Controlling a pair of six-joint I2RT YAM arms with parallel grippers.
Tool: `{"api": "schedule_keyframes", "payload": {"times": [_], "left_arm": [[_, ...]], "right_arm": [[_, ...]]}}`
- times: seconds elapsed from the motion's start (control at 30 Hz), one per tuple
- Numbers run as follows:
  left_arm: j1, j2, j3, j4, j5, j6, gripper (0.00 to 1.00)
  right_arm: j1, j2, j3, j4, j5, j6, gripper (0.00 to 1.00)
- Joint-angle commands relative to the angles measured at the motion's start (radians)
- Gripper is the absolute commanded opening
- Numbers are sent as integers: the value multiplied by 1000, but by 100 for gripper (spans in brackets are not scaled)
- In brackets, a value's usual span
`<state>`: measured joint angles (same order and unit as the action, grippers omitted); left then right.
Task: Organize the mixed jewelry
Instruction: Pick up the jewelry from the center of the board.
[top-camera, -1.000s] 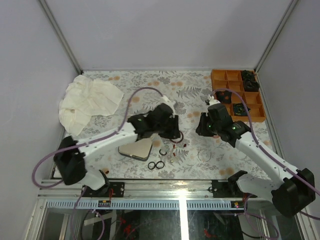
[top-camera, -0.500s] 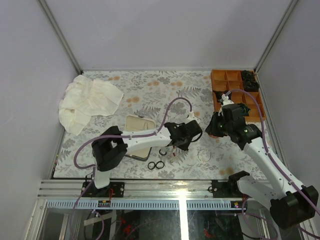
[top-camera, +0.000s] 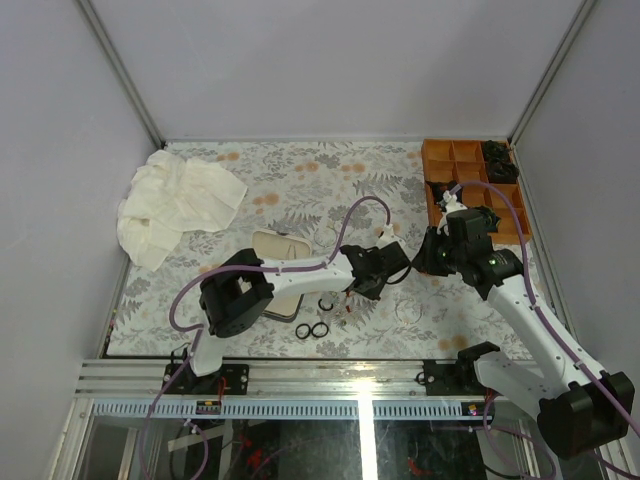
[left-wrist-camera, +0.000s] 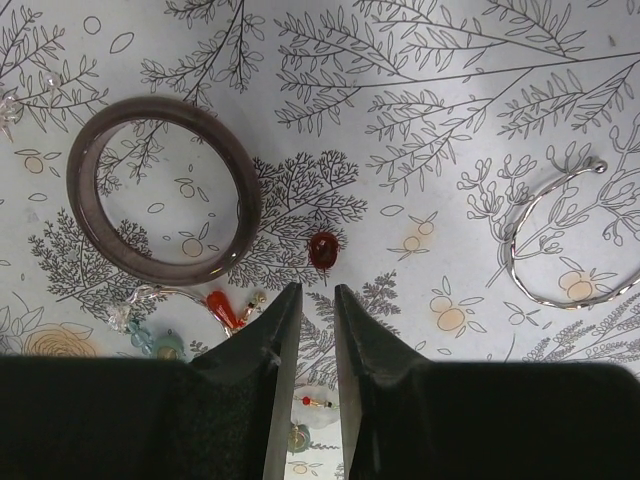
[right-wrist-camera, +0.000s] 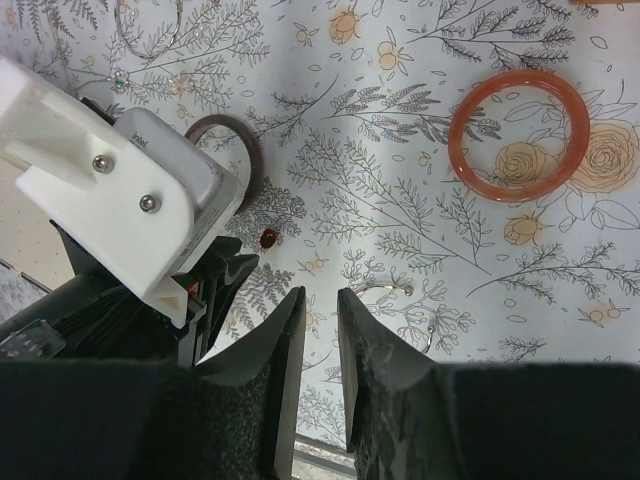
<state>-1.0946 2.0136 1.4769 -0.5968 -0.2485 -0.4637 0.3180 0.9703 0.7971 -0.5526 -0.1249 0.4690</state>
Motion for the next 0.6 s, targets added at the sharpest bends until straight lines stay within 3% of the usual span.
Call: {"api": "schedule_keyframes", "payload": {"times": [0.0,0.57], "left_arm": [[-5,11,27,2,-37,16,18],[-4,45,26,28,-29,22,18]], "right_arm": [[-7,-10,-4,6,-30,-23,26],[-8,-4,-13,20,-49,-29,25]]}}
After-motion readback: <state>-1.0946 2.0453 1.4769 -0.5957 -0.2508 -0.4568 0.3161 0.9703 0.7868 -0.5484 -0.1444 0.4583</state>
